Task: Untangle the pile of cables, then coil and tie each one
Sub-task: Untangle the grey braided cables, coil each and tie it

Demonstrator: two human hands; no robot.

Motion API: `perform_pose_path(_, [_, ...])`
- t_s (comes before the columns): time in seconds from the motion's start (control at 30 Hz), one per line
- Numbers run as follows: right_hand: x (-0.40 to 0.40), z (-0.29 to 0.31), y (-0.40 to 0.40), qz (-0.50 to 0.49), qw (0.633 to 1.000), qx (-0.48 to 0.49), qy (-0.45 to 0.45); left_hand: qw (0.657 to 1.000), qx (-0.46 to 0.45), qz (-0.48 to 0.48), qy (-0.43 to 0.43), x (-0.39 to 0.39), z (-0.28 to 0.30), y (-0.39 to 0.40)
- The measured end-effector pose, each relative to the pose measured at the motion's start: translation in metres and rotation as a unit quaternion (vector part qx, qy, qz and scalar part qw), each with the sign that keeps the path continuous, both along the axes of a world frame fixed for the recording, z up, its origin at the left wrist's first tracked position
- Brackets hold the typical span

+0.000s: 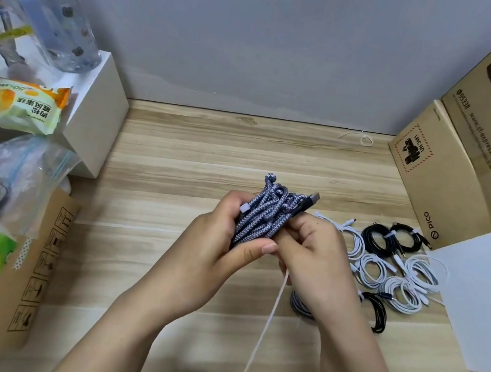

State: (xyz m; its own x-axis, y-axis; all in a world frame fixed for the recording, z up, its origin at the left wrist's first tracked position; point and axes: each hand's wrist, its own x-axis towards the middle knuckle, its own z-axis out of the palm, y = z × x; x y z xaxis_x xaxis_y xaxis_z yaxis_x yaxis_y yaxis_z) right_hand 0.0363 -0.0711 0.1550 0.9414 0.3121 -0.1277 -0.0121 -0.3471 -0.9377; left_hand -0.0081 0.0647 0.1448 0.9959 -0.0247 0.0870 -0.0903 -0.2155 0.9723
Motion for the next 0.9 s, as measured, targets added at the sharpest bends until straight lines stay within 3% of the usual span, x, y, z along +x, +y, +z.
perform_pose_path(0.2, [-0.004,0.004,-0.001,0.025,0.998,0.053,-0.031,0.997,-0.060,0.040,0.021,0.006,-0.003,0.002])
perform_pose_path(0.4, [-0.013,0.009,0.001,0.002,0.984,-0.032,-0.173,0.995,-0.068,0.070,0.021,0.007,-0.004,0.004])
perform_pose_path(0.6, [-0.018,0.018,0.001,0.102,0.963,-0.029,-0.249,0.993,-0.095,0.070,0.025,0.007,-0.003,0.003])
perform_pose_path(0.77, [-0.021,0.024,0.003,0.105,0.964,0.093,-0.225,0.991,-0.111,0.069,0.023,0.008,-0.003,0.002])
perform_pose_path(0.9, [-0.024,0.023,0.003,-0.007,0.978,0.159,-0.137,0.994,-0.094,0.059,0.016,0.008,0.001,-0.001])
